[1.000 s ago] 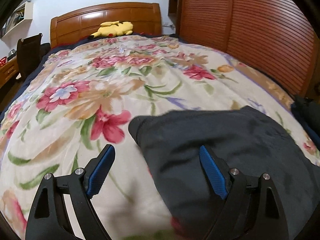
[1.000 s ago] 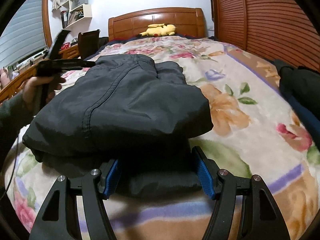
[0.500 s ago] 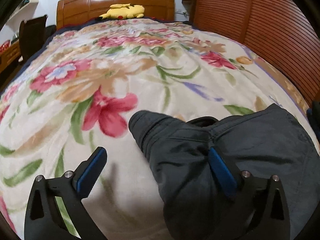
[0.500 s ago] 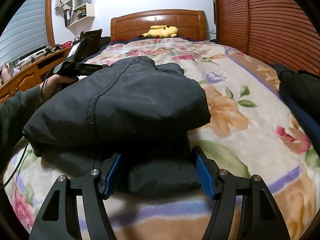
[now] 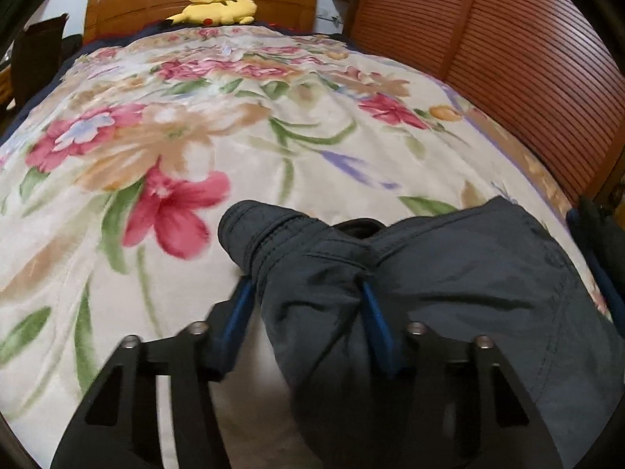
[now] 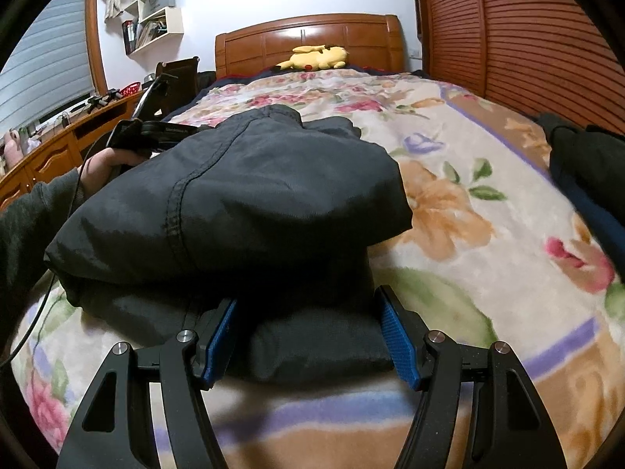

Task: Fold large clothes
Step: 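Grasp the jacket bundle with the left tool while the right tool grasps it too, then lift the bundle with both tools and carry it toward the clothes stack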

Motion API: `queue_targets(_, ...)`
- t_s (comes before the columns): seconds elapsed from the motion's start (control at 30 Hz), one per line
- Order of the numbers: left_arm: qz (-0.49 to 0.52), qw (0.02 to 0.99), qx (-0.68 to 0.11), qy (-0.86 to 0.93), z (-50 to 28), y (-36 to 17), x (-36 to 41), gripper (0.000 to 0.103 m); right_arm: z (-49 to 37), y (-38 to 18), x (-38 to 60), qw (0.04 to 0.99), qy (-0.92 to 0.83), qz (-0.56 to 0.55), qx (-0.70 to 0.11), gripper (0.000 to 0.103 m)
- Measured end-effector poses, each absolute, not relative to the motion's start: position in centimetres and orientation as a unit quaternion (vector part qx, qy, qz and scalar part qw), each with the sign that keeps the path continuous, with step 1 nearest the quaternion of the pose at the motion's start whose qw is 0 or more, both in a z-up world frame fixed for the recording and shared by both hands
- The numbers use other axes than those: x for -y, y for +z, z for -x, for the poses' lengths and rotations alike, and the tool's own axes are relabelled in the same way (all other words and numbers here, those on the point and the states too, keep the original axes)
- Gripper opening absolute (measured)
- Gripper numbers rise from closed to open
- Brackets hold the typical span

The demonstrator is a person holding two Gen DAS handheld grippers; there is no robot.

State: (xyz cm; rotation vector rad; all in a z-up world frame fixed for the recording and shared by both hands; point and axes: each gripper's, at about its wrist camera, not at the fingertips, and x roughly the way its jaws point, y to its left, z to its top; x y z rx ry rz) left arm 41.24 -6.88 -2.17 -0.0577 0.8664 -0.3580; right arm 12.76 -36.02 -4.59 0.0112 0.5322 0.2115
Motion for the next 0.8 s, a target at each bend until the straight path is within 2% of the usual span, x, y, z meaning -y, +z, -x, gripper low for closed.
queue_targets(0.03,0.026,0.891,-0.419,-0.173,-41.1,-2.0,7.1,0.040,-12.7,-4.6,35.9,0.959,0.106,-0.005,-0.263,0.068)
queue_targets(0.23,0.003,0.898,-0.412,-0.154,-39.8,-0.5,7.7,0.022,-13.0,-4.7,35.8,0.953,0.122,-0.011,-0.276,0.053)
queue_targets(0.33,-0.002,0.902,-0.403,-0.153,-38.8,0.8,7.7,0.020,-13.0,-4.7,35.7,0.950,0.134,-0.014,-0.281,0.035)
queue_targets(0.47,-0.012,0.914,-0.376,-0.150,-36.8,3.1,8.0,0.019,-12.7,-4.5,36.0,0.950,0.140,-0.018,-0.279,0.022)
queue_targets(0.8,-0.061,0.940,-0.304,-0.142,-30.4,9.1,9.6,0.018,-11.7,-3.7,37.0,0.953,0.149,-0.060,-0.258,0.010)
